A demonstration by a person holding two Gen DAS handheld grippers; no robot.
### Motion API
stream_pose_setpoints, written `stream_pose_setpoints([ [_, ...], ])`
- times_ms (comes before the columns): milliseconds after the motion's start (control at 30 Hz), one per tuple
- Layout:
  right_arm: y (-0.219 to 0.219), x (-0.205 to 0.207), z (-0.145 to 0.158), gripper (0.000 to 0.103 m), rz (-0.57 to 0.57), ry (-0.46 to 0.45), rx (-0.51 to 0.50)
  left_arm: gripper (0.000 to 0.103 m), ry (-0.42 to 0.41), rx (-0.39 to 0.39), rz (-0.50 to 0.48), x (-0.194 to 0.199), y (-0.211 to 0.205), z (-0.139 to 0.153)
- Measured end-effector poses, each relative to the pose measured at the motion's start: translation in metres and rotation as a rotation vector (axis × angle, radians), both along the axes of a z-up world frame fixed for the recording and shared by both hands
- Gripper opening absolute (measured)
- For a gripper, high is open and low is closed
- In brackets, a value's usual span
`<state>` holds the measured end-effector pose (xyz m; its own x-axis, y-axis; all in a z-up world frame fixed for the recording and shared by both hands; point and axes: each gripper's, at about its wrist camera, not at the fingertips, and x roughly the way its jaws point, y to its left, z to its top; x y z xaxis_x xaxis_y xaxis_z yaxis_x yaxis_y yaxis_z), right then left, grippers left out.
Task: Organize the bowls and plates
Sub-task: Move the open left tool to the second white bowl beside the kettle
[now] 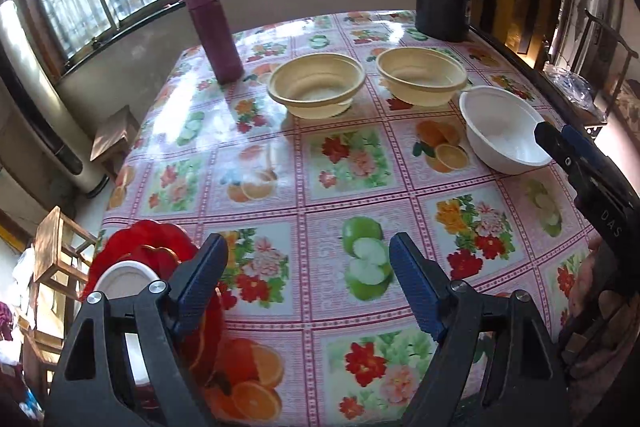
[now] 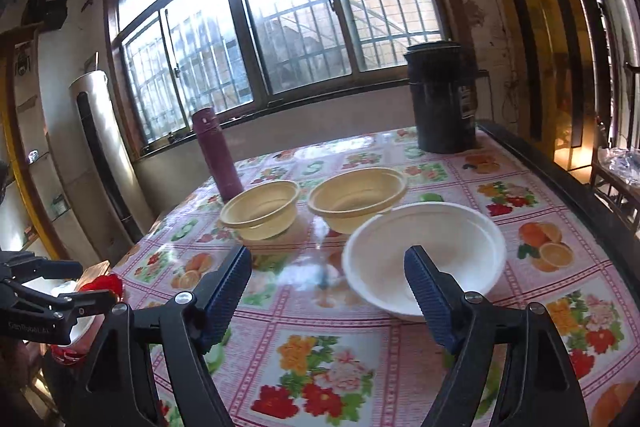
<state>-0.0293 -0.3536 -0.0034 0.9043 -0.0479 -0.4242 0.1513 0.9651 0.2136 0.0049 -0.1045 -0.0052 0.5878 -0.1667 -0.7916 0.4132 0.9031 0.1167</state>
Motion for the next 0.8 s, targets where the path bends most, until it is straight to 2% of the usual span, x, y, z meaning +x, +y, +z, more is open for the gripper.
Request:
stream_pose_setpoints([
  [200,-0.082,-0.003,-0.008,0.081,-0.140,0.068,0.035,0.083,0.093,-0.001,-0.055,0.015,-0.060,-0.014],
  [400,-0.130,0.016,-0.003,0.081,-0.196,0.086,0.084,0.083,0.120,-0.018,-0.061,0.036,-0.107,-0.011],
  [567,-0.139,0.046,-0.019,0.081,-0.163,0.144,0.132,0.083,0.120,0.002,-0.065,0.054,-0.139,-0.013],
  [800,-0.140,0.048,-0.031,0.081,-0.156,0.175,0.160,0.083,0.154,0.007,-0.022,0.081,-0.161,-0.029],
])
